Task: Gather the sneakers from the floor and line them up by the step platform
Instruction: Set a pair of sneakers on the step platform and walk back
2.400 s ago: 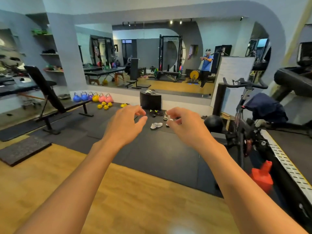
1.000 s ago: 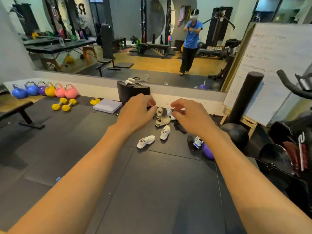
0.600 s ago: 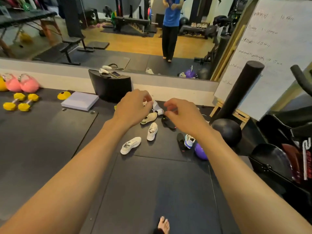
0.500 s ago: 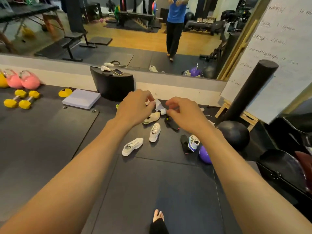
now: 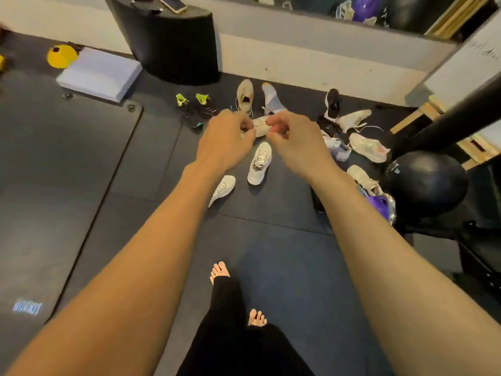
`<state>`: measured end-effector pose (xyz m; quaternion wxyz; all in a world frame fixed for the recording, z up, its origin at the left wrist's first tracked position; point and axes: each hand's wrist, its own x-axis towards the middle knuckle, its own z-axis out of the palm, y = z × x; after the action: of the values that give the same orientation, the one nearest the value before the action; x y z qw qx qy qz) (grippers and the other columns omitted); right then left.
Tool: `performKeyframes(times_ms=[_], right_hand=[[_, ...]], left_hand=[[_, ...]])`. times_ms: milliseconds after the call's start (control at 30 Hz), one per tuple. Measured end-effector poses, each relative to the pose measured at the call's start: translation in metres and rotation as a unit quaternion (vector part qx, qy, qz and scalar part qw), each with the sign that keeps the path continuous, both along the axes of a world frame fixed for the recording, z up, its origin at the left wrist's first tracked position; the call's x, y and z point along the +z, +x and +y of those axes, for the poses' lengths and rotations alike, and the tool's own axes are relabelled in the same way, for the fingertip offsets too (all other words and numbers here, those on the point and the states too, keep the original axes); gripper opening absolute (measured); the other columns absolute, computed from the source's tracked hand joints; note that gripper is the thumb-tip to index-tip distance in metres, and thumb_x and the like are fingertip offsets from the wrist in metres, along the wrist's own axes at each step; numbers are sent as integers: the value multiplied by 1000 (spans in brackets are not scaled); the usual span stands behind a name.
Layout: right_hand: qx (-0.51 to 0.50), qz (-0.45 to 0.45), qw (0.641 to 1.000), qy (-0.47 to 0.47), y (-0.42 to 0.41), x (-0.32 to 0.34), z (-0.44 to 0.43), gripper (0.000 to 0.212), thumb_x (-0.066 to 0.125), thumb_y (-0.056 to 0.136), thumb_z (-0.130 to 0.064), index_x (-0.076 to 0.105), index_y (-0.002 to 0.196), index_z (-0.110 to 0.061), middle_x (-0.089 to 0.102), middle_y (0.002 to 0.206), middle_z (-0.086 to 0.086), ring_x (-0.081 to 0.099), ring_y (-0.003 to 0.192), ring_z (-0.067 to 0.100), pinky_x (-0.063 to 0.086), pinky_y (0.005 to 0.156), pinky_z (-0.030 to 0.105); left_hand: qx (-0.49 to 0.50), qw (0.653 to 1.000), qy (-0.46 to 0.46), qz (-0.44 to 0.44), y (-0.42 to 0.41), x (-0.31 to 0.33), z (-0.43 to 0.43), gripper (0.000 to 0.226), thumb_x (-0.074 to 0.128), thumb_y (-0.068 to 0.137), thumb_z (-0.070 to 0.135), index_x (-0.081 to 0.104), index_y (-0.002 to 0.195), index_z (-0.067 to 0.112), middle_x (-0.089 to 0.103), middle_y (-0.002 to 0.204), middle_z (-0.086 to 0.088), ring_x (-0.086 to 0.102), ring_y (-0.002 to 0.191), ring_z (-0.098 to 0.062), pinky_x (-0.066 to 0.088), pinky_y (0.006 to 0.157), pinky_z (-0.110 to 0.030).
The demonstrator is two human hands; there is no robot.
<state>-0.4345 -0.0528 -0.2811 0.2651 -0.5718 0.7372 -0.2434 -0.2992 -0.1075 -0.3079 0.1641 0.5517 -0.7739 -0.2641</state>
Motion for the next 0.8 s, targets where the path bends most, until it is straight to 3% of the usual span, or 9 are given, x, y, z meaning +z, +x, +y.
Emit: performKeyframes(times_ms=[133,333,533,667,800], right_hand=[[-26,-4,999,36,-15,-124,-53,28,55,89,-18,63,116,-19,68,108,1,61,102,21,47,91,40],[-42,-15,993,114,-37,-339,-100,33,53,91,-21,58,124,-23,63,121,3,60,105,24,48,91,37],[-17,21,992,125,-49,-517,-157,36,51,92,-20,54,128,-19,60,127,8,56,111,28,48,91,43],[-20,110,984,135,-48,-596,-192,31,45,97,-20,52,126,-13,54,125,16,48,115,36,45,90,46],[17,167,975,148,-49,-653,-220,34,43,98,-23,45,129,-10,48,134,15,41,123,36,40,92,47]], left_hand=[[41,995,61,61,-23,-120,-49,18,56,89,23,68,101,17,66,105,-3,54,93,-13,32,73,-17],[72,987,128,71,-56,-326,-92,22,55,89,21,66,108,18,62,113,-4,57,101,-17,39,83,-22],[81,989,114,47,-81,-503,-138,22,55,90,20,65,109,17,62,111,-4,58,94,-17,39,76,-23],[67,992,106,22,-103,-577,-165,25,46,90,14,64,108,16,61,113,-10,56,103,-28,45,83,-38],[57,994,90,-22,-105,-630,-186,23,47,90,14,63,106,17,61,115,-11,56,103,-31,43,76,-38]])
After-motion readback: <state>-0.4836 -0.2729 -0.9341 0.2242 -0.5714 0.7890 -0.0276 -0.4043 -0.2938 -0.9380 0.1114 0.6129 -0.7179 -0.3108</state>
